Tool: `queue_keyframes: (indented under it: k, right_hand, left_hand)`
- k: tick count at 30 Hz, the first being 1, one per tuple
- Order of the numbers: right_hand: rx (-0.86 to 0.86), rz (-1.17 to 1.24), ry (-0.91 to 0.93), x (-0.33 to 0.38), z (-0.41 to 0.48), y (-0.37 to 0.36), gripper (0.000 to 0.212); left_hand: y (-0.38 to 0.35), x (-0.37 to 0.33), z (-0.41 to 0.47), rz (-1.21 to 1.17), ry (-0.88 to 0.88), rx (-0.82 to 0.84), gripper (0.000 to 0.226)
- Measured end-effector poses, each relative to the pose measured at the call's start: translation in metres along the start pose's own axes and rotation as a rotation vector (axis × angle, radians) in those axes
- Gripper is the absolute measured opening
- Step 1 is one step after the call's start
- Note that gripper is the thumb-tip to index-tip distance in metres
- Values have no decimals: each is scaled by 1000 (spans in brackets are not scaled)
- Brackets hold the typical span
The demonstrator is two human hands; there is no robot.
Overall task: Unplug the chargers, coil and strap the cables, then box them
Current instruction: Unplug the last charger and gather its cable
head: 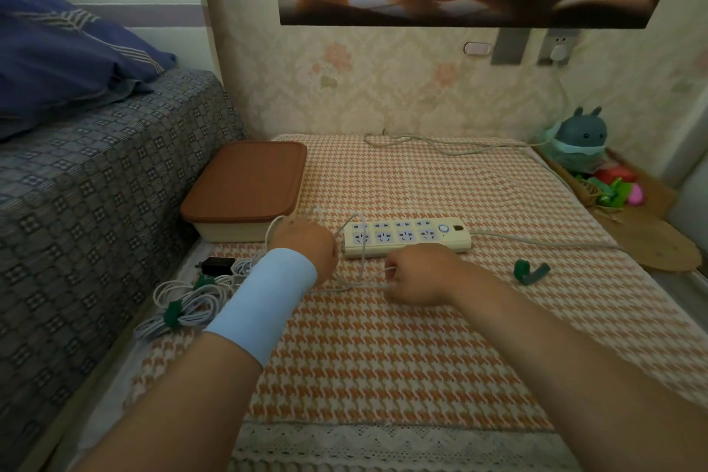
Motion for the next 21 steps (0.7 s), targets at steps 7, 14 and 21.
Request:
queue_keyframes:
  k: [7, 14, 21]
  right_hand:
    - [-105, -143, 104, -4, 13, -4, 33]
    - [-411, 680, 63, -39, -26, 34, 27]
    - [-613, 1198, 111, -35, -51, 71, 24]
  left_hand:
    - [1, -28, -10, -67, -243, -73, 42]
    - [31, -14, -17, -622, -235, -53, 29]
    - [64, -18, -26, -938, -142, 45, 37]
Point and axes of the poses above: each hand's wrist, its own z-axis towards the middle knuckle, its own y-axis out of the back of the hand, x = y × z, the point moved 6 cm from there along z, towards the middle knuckle, and after that the axes turned 10 degrees about y, right-handed, at the moved point
